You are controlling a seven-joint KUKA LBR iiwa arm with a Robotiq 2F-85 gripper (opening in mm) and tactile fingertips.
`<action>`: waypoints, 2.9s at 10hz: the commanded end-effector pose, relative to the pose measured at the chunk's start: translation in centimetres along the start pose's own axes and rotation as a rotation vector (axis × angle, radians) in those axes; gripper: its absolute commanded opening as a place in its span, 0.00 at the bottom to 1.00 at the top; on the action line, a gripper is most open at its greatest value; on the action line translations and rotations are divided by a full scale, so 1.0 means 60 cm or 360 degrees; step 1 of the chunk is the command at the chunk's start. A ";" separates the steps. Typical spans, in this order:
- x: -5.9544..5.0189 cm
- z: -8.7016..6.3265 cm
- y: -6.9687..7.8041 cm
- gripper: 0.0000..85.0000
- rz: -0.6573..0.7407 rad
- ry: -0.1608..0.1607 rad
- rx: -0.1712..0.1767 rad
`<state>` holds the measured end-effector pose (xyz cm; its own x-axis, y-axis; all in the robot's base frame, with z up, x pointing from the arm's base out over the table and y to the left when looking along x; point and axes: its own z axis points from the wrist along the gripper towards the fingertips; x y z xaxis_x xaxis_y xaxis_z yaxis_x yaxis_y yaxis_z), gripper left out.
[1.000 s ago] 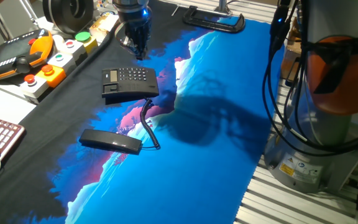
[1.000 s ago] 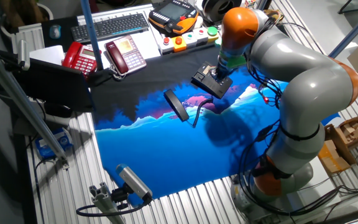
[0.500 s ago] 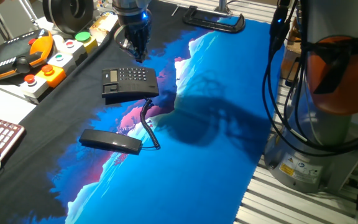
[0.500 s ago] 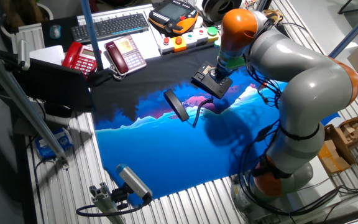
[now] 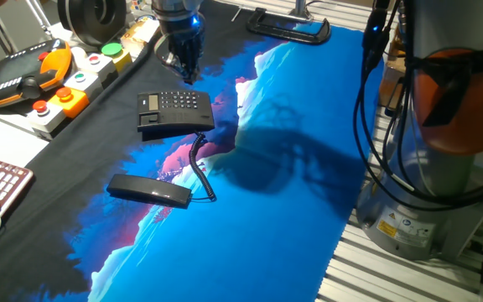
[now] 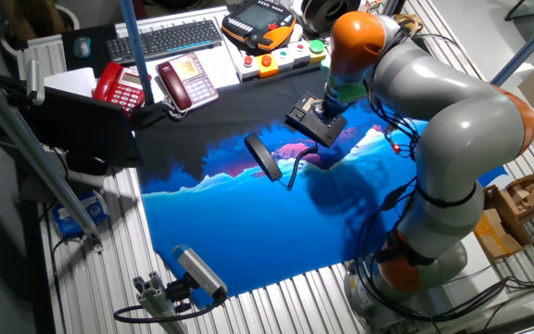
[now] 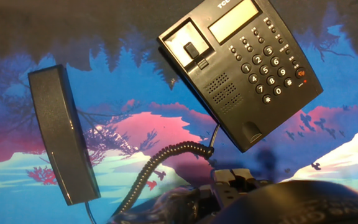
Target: Place the handset of the telephone on the corresponding phone cradle
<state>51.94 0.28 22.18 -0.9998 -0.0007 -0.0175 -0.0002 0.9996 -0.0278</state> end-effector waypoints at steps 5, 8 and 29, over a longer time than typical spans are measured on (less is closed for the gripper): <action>-0.001 0.001 -0.002 0.01 -0.0074 -0.0045 -0.0075; -0.002 0.003 -0.003 0.01 -0.0067 -0.0040 -0.0063; -0.030 0.129 0.144 0.01 -0.0198 0.0037 -0.0005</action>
<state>53.82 8.74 14.17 -0.9919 -0.1267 0.0083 -0.1269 0.9914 -0.0309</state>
